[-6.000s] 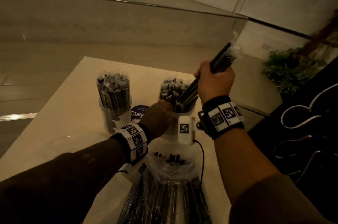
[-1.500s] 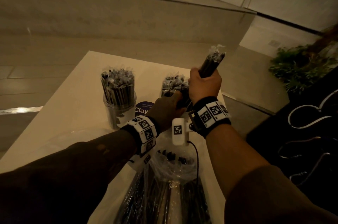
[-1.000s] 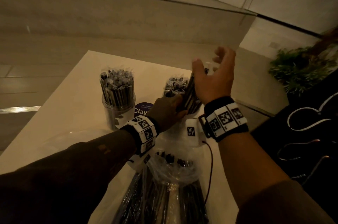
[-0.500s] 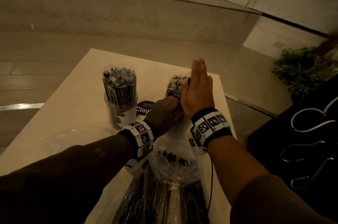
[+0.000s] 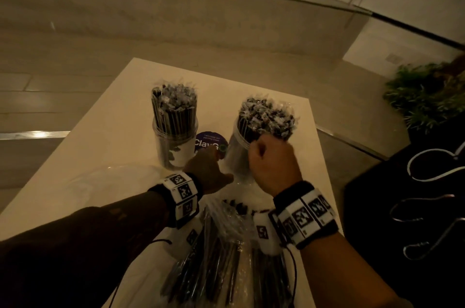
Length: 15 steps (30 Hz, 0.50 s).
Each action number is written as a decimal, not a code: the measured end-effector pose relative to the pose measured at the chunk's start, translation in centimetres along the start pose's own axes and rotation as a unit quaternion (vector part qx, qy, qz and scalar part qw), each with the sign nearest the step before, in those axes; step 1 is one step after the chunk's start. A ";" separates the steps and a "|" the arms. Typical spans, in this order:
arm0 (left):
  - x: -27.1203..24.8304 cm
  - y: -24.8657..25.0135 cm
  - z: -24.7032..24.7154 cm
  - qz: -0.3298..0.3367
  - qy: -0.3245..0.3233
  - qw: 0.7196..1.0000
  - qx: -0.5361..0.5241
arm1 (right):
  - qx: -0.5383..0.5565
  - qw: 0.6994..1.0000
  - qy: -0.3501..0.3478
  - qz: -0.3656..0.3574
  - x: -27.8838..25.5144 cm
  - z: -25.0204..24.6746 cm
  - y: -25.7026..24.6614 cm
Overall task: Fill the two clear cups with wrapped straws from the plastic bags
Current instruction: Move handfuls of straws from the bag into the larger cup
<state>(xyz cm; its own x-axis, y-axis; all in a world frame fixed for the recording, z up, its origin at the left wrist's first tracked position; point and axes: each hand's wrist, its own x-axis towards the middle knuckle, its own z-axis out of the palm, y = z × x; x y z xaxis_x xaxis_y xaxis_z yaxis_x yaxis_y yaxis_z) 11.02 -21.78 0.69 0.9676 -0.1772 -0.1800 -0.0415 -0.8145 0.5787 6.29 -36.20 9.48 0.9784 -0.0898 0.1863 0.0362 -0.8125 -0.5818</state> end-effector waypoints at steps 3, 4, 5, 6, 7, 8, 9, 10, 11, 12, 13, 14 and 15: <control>-0.6 -1.6 1.0 -0.091 -0.071 0.993 0.031 | -0.147 0.915 -0.344 0.153 -1.9 3.0 2.8; -0.8 -1.9 1.2 -0.105 -0.091 0.990 0.029 | -0.158 0.888 -0.393 0.177 -2.6 4.1 3.8; -1.2 -2.1 1.5 -0.118 -0.114 0.986 0.023 | -0.151 0.872 -0.419 0.205 -3.3 5.3 4.6; -1.4 -2.1 1.7 -0.131 -0.136 0.982 0.010 | -0.137 0.860 -0.434 0.232 -3.9 6.2 5.0; -1.7 -2.1 1.9 -0.147 -0.153 0.977 -0.013 | -0.118 0.853 -0.440 0.254 -4.4 6.8 5.1; -1.9 -2.0 2.2 -0.161 -0.161 0.973 -0.044 | -0.091 0.854 -0.432 0.273 -4.7 7.3 5.0; -2.0 -2.0 2.4 -0.171 -0.161 0.969 -0.074 | -0.052 0.859 -0.413 0.298 -4.9 7.6 4.9; -2.1 -1.9 2.5 -0.174 -0.152 0.968 -0.095 | -0.005 0.864 -0.388 0.320 -4.9 7.9 4.9; -2.1 -1.9 2.6 -0.176 -0.140 0.969 -0.106 | 0.036 0.865 -0.365 0.341 -4.9 8.1 4.8; -2.1 -1.9 2.7 -0.177 -0.127 0.969 -0.116 | 0.065 0.865 -0.350 0.354 -4.9 8.2 4.7; -2.1 -1.8 2.8 -0.178 -0.117 0.969 -0.125 | 0.081 0.864 -0.341 0.362 -4.9 8.4 4.7; -2.1 -1.7 2.8 -0.177 -0.108 0.969 -0.134 | 0.091 0.865 -0.332 0.364 -4.9 8.7 4.7; -2.2 -1.7 2.8 -0.176 -0.100 0.969 -0.142 | 0.091 0.869 -0.322 0.366 -4.9 9.0 4.8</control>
<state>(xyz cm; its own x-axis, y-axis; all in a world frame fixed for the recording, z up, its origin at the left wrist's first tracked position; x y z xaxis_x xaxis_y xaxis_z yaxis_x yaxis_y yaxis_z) 8.32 -21.53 -2.10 0.8400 -0.0426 -0.5410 0.3809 -0.6637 0.6437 3.49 -34.45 -1.33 0.6624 -0.1545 -0.7330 -0.6685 -0.5636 -0.4853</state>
